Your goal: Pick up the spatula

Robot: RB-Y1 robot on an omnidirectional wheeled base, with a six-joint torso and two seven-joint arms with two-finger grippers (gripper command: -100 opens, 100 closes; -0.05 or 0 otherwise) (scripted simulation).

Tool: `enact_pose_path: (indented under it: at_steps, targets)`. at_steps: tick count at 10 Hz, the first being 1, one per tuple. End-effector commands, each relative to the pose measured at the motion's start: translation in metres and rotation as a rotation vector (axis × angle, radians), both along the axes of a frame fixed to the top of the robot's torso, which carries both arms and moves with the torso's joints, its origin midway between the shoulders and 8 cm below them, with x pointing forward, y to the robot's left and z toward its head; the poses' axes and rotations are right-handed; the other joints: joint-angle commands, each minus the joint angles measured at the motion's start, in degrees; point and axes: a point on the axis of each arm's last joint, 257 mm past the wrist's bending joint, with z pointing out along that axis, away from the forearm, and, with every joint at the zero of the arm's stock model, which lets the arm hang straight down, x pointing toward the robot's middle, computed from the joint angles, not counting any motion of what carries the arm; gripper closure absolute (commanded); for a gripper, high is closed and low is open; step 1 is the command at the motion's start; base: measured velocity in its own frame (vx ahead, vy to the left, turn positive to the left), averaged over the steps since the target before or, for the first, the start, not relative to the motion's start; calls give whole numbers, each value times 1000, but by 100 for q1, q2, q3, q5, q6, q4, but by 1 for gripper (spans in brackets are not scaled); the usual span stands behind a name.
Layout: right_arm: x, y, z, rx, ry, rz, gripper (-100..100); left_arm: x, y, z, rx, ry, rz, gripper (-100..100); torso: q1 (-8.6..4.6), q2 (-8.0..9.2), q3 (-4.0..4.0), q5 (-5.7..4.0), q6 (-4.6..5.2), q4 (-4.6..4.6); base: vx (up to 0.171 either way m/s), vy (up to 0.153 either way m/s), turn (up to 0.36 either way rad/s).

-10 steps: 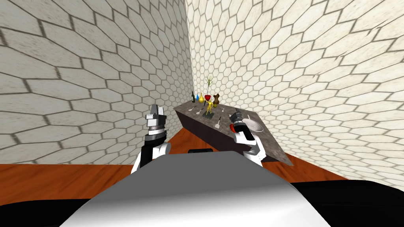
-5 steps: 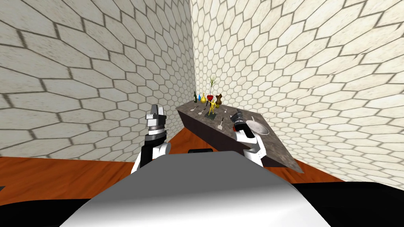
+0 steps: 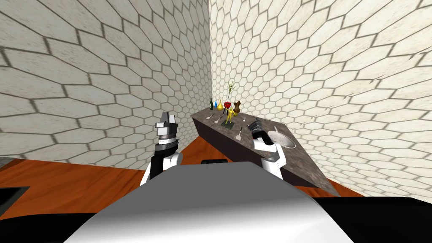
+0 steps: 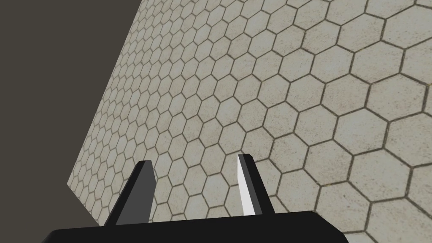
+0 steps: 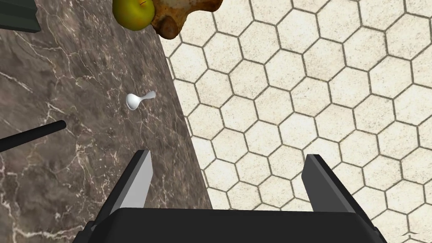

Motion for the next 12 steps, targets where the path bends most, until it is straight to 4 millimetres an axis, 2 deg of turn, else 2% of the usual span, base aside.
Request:
enact_pose_path:
  at_steps: [1,2,5,7,8,10,11,12]
  targets:
    - [-1,-8,-10,52,25,-29,-100,0,0,0,0,0,0,0,0,0,0,0,0,0,43,41,68]
    - [-2,-9,-15,58,40,-34,-100,0,0,0,0,0,0,0,-2,0,-1,0,1,-1,17,18,4]
    - [-5,-33,-27,170,65,-114,-100,0,0,0,0,0,0,0,-7,6,3,-1,2,1,26,33,98]
    - [-8,-35,-37,206,92,-133,-100,0,0,0,0,0,0,0,-6,6,3,-1,3,1,23,19,19]
    - [-9,-45,-41,260,89,-169,-100,0,0,0,0,0,0,0,-13,10,5,-3,3,1,28,19,91]
    - [-13,-47,-49,285,114,-186,-100,0,0,0,0,0,0,0,-11,7,4,-2,2,1,18,11,31]
    - [-15,-56,-56,345,117,-227,-100,0,0,0,0,0,0,0,-15,12,6,-3,4,2,23,12,94]
    - [-18,-57,-62,367,133,-241,-100,0,0,0,0,0,0,0,-14,8,5,-3,1,2,25,10,54]
